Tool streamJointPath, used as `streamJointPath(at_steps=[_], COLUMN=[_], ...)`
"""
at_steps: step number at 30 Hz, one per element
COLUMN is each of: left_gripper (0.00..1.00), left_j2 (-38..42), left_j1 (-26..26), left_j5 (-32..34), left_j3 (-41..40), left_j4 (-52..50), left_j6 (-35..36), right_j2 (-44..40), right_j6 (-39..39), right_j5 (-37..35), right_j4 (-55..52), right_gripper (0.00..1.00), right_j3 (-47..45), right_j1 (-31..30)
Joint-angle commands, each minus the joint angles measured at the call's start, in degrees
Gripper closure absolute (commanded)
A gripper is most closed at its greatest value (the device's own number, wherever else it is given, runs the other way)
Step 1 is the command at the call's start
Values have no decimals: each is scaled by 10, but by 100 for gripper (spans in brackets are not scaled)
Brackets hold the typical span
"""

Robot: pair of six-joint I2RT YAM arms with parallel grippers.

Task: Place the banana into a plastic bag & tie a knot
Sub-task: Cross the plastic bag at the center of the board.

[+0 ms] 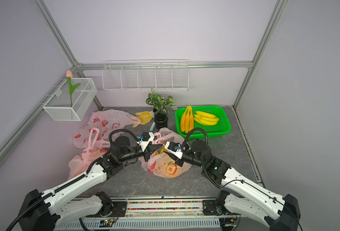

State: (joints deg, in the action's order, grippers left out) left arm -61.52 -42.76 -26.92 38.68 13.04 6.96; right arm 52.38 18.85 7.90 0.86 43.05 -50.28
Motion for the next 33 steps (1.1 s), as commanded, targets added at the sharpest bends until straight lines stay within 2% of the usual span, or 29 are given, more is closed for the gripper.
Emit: streamJointPath(at_steps=[1, 3, 7, 20, 23, 26, 33], left_gripper=[100, 100, 100, 100, 100, 99, 91], left_j2=[-1, -11, -16, -4, -3, -3, 4], left_j1=[1, -1, -12, -33, -35, -36, -36], left_j5=[-26, -50, -44, -25, -25, -21, -1], left_j3=[6, 11, 17, 13, 12, 12, 5], left_j4=[10, 6, -6, -29, -32, -33, -18], left_j6=[47, 69, 84, 121, 125, 126, 114], right_j2=[-4, 20, 76, 139, 145, 144, 140], right_j6=[-42, -66, -96, -109, -112, -118, -134], right_j5=[-41, -42, -42, -43, -41, -34, -38], right_j4=[-32, -70, -127, -147, -144, -135, -112], right_gripper=[60, 60, 60, 57, 62, 73, 90], right_j3=[44, 98, 165, 181, 181, 179, 165], right_j1=[5, 9, 10, 8, 8, 8, 7])
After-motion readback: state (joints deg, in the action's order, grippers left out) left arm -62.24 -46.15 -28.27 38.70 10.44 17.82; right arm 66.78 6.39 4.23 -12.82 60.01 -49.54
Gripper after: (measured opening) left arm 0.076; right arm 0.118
